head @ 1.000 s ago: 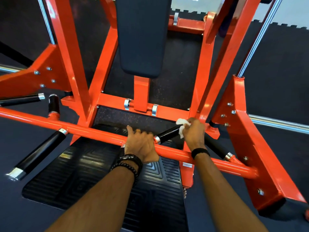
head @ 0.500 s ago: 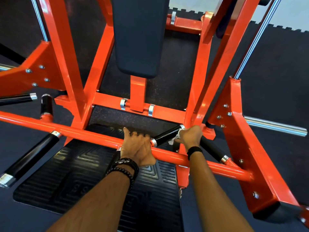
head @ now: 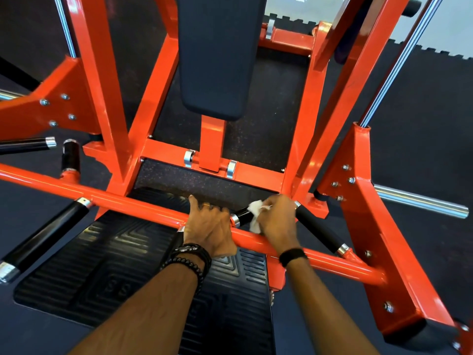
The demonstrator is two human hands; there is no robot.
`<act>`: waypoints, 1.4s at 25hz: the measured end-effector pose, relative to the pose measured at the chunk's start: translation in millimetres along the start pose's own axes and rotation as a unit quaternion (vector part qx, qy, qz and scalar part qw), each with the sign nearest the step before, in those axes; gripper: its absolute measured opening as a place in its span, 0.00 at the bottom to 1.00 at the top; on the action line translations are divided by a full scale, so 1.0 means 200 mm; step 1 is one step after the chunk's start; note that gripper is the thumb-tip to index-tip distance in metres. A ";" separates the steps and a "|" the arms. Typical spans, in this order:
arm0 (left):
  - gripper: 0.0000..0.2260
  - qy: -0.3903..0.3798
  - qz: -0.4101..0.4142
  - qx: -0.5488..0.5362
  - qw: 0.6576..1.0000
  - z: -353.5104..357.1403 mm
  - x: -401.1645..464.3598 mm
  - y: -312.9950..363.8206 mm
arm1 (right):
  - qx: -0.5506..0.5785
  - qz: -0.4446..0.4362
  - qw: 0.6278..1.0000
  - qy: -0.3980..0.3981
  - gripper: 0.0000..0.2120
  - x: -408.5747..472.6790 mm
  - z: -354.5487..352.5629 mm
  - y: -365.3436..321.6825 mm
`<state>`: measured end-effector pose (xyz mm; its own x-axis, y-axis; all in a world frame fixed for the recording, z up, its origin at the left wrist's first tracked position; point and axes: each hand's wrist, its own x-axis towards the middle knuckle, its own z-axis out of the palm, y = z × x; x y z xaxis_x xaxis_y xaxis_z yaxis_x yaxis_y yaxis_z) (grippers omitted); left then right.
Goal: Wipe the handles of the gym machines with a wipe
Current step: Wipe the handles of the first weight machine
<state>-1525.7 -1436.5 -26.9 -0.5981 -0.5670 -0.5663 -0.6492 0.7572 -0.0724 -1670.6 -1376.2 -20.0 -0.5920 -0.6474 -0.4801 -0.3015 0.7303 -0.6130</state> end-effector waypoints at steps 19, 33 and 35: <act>0.31 -0.004 -0.016 -0.006 1.000 -0.07 -0.04 0.02 | -0.366 -0.205 0.841 -0.344 0.12 0.41 0.00 -0.16; 0.25 -0.017 -0.019 -0.017 1.000 -0.11 -0.05 0.03 | -0.252 -0.006 0.818 -0.518 0.17 0.34 0.00 -0.30; 0.26 -0.013 -0.021 -0.015 1.000 -0.12 -0.05 0.03 | -0.265 -0.003 0.842 -0.470 0.17 0.44 -0.09 -0.25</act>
<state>-1535.0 -1434.1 -2.0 -0.5586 -0.5887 -0.5843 -0.6871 0.7231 -0.0717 -1721.7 -1465.0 -19.9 0.1889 -0.3569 -0.9148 -0.7405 0.5601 -0.3714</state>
